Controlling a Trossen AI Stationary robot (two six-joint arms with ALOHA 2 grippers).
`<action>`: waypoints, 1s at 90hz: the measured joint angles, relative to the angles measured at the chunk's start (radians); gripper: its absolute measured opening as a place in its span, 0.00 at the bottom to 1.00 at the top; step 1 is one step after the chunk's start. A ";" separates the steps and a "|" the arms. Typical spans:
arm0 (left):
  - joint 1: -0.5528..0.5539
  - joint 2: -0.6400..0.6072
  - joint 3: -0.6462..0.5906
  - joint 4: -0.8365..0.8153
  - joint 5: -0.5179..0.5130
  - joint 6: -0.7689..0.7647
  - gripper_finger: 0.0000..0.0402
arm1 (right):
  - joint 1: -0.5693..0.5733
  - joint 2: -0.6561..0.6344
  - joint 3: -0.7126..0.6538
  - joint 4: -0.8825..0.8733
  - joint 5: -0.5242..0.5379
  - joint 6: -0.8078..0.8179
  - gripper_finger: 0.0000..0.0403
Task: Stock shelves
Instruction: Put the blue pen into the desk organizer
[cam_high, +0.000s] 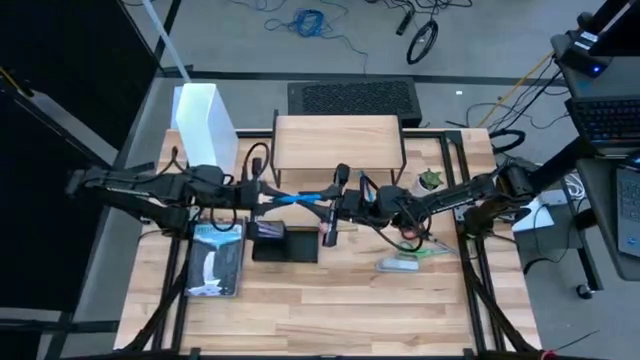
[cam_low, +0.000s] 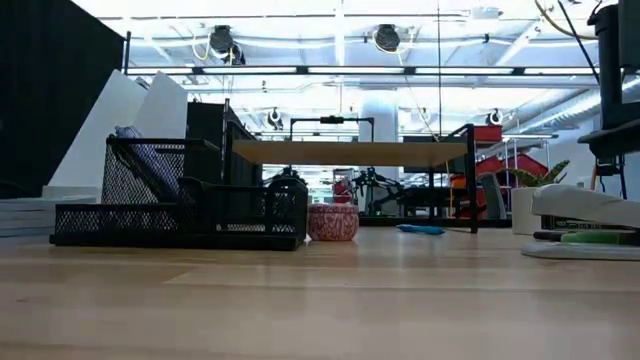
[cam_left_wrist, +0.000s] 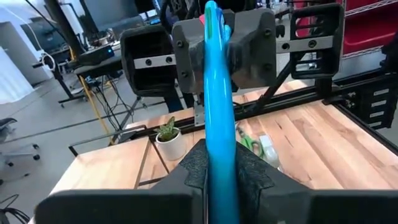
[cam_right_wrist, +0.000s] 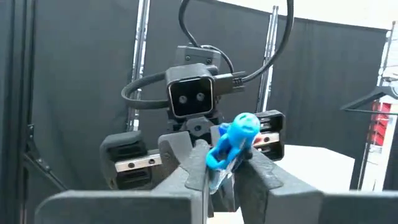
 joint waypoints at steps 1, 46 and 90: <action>0.000 0.000 0.000 -0.003 0.000 -0.002 0.11 | 0.000 0.000 0.000 -0.002 0.000 0.001 0.07; 0.000 -0.120 0.000 -0.400 -0.068 -0.189 0.33 | -0.020 0.000 0.020 -0.246 -0.005 0.180 0.07; 0.000 -0.312 -0.007 -0.862 -0.145 -0.485 0.33 | -0.059 0.143 0.416 -0.928 -0.052 0.231 0.07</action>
